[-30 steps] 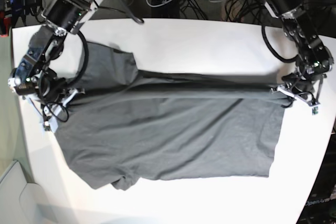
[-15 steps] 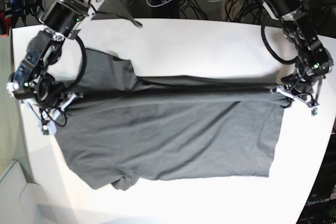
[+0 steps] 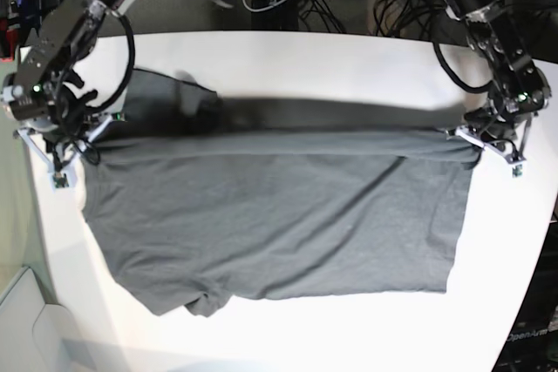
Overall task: Layout the t-shirt on the table in an organized manner, then fold the t-shirt properly
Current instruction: 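Lay the collar edge back down with both grippers, flattening the shirt, then adjust the grip on the shoulder corners with both grippers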
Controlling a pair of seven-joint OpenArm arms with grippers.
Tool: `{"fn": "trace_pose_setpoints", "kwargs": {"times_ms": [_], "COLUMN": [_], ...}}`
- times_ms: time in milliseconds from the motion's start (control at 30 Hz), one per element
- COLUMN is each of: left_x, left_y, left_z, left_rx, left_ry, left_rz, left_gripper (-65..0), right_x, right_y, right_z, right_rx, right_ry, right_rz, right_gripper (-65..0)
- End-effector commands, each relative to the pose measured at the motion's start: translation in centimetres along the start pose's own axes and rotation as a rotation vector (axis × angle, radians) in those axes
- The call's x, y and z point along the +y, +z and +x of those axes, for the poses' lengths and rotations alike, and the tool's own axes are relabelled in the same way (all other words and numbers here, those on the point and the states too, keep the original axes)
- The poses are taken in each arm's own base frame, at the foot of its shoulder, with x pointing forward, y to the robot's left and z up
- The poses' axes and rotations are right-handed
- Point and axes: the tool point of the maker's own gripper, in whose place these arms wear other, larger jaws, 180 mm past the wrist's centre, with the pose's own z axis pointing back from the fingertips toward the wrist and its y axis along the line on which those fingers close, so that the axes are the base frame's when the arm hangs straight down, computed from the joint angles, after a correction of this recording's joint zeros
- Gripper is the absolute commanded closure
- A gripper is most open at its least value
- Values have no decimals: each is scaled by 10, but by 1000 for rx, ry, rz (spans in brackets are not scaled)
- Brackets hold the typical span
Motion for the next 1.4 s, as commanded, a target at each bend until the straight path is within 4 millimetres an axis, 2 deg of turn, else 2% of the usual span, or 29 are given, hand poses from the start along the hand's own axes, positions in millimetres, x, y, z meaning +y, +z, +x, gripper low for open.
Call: {"fn": "trace_pose_setpoints", "kwargs": {"times_ms": [0,167,433,533,800,1067,1200,1367], "left_x": [6,7,15,16,17,18,16,16], "left_y": [7,15,19,20,20,20,20,20], "left_z": [24,24,16,6,-3,-3,-3,-3], "left_rx": [-65,-43,25,45,62,60,61,61], "left_ry": [-13,-27,-42,-52,-62,-62,-66,-66], "left_rz": [19,31,50,54,53,53,51,51], "left_gripper": [-2,-2,-2,-2,-2,-2,-2,-2], "right_x": [-8,-2,28,29,30,29,27,29], "right_y": [8,11,20,22,21,19,20,22], "right_z": [10,-19,-59,-74,-72,-66,-70,-83], "right_rx": [-36,37,126,161,157,146,156,186], "right_ry": [8,31,132,135,135,134,131,137], "right_rz": [-32,-27,31,38,39,35,33,39], "right_gripper": [0,0,0,0,0,-5,-122,-323]}}
